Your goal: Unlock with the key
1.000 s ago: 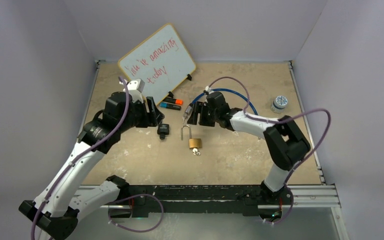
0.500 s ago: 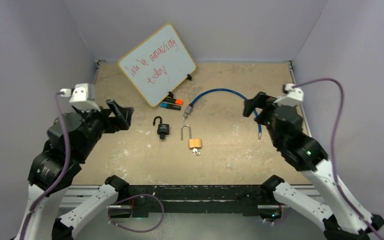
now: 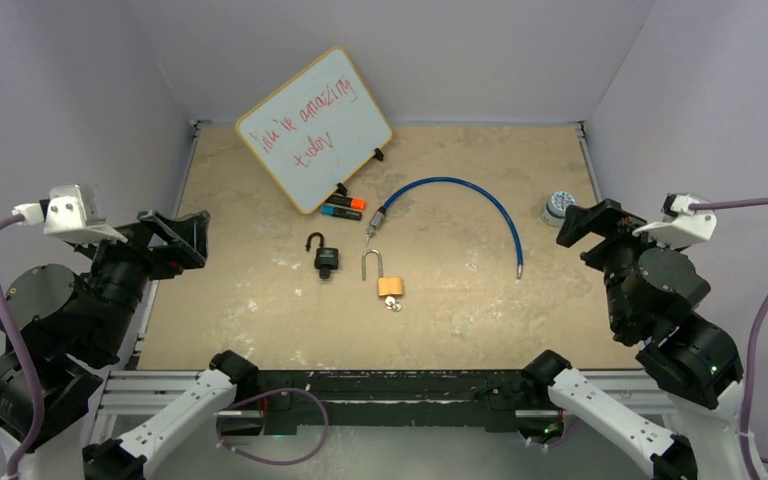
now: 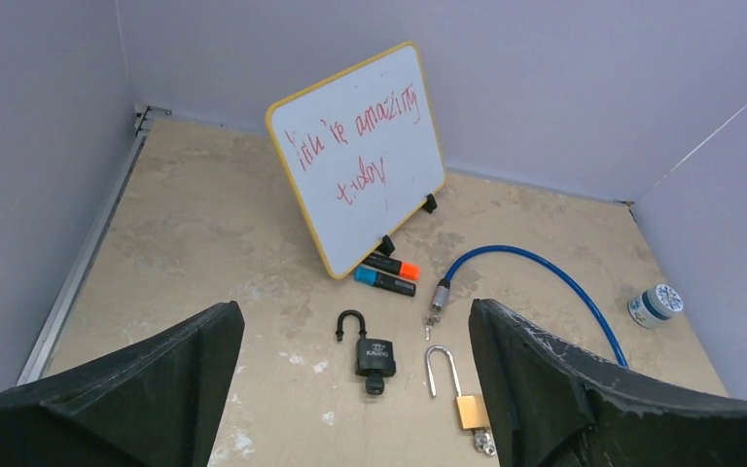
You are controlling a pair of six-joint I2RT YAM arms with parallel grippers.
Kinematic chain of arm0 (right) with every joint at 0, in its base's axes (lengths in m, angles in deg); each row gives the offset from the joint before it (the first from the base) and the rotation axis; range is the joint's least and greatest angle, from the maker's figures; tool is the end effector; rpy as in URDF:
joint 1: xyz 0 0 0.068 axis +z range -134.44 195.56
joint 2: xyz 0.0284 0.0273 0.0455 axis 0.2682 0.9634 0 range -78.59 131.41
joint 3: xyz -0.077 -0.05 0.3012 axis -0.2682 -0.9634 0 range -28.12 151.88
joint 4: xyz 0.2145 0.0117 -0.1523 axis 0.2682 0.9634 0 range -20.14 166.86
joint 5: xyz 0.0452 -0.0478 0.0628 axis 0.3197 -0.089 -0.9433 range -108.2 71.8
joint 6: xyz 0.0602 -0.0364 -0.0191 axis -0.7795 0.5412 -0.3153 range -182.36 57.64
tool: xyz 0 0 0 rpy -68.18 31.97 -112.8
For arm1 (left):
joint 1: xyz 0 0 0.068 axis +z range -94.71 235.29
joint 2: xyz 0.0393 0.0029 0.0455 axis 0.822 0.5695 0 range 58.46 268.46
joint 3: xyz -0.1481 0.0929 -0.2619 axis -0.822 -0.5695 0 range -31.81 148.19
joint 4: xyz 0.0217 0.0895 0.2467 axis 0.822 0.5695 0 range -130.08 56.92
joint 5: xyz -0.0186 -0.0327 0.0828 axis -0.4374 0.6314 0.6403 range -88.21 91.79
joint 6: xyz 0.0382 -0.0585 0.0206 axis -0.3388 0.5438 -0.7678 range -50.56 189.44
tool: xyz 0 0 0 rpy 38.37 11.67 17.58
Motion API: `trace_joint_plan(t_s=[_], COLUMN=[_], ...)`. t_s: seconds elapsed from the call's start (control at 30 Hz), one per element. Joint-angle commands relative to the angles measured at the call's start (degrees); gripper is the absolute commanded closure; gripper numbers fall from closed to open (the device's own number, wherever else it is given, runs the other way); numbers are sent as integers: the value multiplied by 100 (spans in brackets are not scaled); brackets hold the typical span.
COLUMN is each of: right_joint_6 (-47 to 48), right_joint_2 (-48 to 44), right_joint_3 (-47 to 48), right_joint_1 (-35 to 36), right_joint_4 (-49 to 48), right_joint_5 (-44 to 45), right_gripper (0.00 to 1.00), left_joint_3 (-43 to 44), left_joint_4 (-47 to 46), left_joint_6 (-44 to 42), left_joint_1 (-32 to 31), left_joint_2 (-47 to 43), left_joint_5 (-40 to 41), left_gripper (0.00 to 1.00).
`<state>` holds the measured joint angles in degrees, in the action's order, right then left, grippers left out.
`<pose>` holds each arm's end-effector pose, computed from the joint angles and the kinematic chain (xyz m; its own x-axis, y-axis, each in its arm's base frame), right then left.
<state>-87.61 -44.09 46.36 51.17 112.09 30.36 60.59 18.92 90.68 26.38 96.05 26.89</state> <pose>0.0521 -0.0186 0.4878 0.0665 0.3949 -0.9163 0.2158 0.8909 0.3996 0.0109 0.0233 0.5280 -0.0839 -0.3283 -0.9408 0.0396 0.9423 -0.3323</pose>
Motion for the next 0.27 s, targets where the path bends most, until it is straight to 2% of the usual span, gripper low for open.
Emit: trace_joint_plan(t_s=[0.0,0.23], right_joint_6=[156,165], right_joint_2=[44,58], right_joint_3=[290,249], right_joint_1=[-7,-9], right_joint_4=[379,457], right_joint_5=[147,-48], right_gripper=[1,1], left_joint_3=[113,160], left_joint_4=[215,152], left_joint_6=[-14,26], left_joint_1=[17,17], left_joint_2=[222,359], left_joint_5=[47,-269], left_gripper=[10,8])
